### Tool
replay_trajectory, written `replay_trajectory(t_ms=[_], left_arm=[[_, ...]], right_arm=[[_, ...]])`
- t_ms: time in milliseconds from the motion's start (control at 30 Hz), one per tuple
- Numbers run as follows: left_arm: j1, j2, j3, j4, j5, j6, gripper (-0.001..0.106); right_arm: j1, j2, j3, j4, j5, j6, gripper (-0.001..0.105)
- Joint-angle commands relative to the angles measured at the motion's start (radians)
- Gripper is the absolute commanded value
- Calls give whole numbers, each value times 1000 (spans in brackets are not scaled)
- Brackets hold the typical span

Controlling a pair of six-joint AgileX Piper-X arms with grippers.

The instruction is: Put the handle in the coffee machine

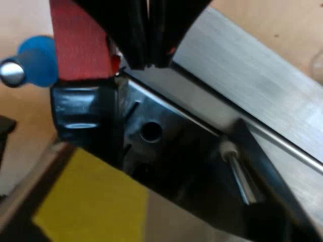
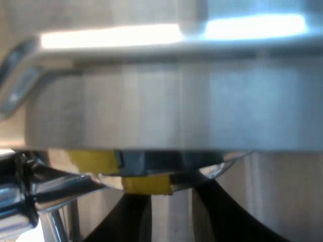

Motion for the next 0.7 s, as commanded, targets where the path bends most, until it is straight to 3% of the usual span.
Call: replay_trajectory(t_ms=[33, 167, 400, 500, 633, 700], left_arm=[[-6, -5, -6, 44, -3, 4, 1], [-6, -5, -6, 102, 5, 4, 1], [-6, -7, -6, 179, 79, -8, 1], [-6, -7, -6, 188, 91, -48, 1], [-6, -7, -6, 193, 164, -148, 1], [-6, -7, -6, 203, 165, -160, 1]], right_arm=[[-8, -39, -29, -134, 27, -2, 23], [-8, -39, -29, -134, 27, -2, 23], [-8, -39, -29, -134, 27, -2, 23], [-8, -39, -29, -134, 27, -2, 23], [-8, -39, -29, -134, 27, -2, 23], [-8, -39, -29, -134, 27, -2, 23]])
